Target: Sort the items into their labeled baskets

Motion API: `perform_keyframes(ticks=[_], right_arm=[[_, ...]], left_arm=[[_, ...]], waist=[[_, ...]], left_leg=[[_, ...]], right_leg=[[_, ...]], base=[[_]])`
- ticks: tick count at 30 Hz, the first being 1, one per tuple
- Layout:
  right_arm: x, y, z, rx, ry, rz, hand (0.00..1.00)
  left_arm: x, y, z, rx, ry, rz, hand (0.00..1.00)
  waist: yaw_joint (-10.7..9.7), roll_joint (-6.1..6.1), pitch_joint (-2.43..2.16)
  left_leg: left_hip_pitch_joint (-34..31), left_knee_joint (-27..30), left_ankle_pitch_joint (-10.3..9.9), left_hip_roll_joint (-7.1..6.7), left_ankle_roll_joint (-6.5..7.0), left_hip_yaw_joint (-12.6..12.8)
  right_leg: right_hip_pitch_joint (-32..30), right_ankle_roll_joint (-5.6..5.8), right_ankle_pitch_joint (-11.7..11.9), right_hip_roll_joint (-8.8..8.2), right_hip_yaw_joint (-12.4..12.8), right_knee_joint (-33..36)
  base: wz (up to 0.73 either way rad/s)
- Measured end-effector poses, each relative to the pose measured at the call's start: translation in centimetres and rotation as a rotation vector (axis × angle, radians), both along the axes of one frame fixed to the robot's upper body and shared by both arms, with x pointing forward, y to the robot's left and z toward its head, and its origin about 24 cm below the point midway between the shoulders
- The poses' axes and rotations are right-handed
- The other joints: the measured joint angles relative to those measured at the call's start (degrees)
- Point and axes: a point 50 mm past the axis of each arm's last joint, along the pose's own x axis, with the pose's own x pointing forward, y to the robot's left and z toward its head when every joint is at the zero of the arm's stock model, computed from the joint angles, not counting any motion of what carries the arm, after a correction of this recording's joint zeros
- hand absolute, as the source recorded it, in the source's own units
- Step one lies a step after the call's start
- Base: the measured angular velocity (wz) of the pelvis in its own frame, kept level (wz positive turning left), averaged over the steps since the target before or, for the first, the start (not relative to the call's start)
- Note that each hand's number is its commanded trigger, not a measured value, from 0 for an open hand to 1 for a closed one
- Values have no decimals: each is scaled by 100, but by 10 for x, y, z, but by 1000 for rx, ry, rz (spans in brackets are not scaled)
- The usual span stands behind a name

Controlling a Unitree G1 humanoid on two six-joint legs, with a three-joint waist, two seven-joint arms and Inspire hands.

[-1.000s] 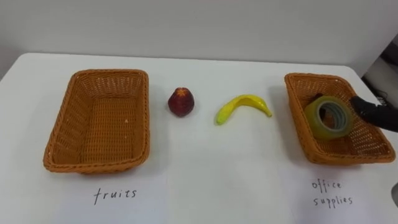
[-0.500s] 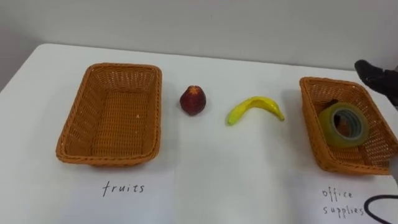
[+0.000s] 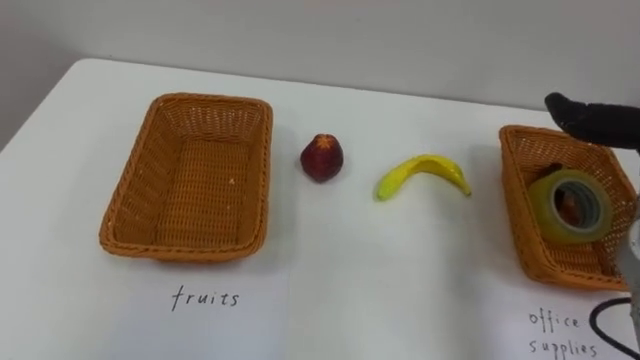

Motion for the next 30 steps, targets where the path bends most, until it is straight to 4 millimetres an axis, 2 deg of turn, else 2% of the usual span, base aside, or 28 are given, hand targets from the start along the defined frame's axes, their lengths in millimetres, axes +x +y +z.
perform_keyframes(ticks=[4, 9, 14, 18, 20, 23, 25, 27, 30], right_arm=[[6, 8, 4, -24, 3, 59, 0], [8, 14, 2, -37, 25, 101, 0], [11, 14, 6, -63, 41, 143, 0], [22, 11, 8, -98, 80, 175, 0], [28, 10, 5, -107, 117, 195, 0], [29, 15, 0, -129, 163, 237, 0], [30, 18, -6, -145, 199, 264, 0], [31, 16, -14, -146, 247, 279, 0], [32, 14, -20, -160, 290, 282, 0]], left_arm=[[2, 1, 0, 4, -5, -3, 0], [5, 5, 1, 14, -5, -7, 0], [13, 6, 1, 17, -22, -13, 0], [14, 10, 3, 25, -22, -19, 0], [15, 13, 4, 27, -17, -33, 0], [15, 17, 5, 24, -13, -37, 0], [15, 19, 6, 28, -12, -39, 0], [15, 21, 7, 33, -13, -38, 0], [14, 22, 7, 34, -10, -30, 0]], waist=[[47, -21, 5], [177, -93, 38], [281, -102, 57], [284, -112, 49], [306, -157, 19], [318, -177, 24], [336, -223, 7], [431, -283, 11], [455, -334, 36]], left_leg=[[-33, 39, 1, 5, 2, -2], [-58, 77, 1, 3, 2, -64], [-102, 83, 1, -8, 3, -169], [-143, 98, 9, -7, -7, -232], [-149, 85, 18, -7, -10, -255], [-147, 89, 24, -11, -10, -312], [-141, 96, 41, -12, -10, -324], [-138, 101, 44, -13, -11, -334], [-144, 129, 44, -20, -10, -368]], right_leg=[[-38, 0, 0, 2, 20, 68], [-10, -4, 2, 0, -28, 64], [16, -3, 2, -16, -152, 56], [22, -3, 2, -19, -259, 55], [23, -3, 2, -21, -291, 54], [50, -3, 2, -28, -384, 55], [51, -3, 2, -32, -404, 51], [59, -3, 2, -33, -404, 48], [77, -3, 2, -40, -429, 46]], base=[[0], [6], [11], [12], [7], [10], [7], [0], [5]])
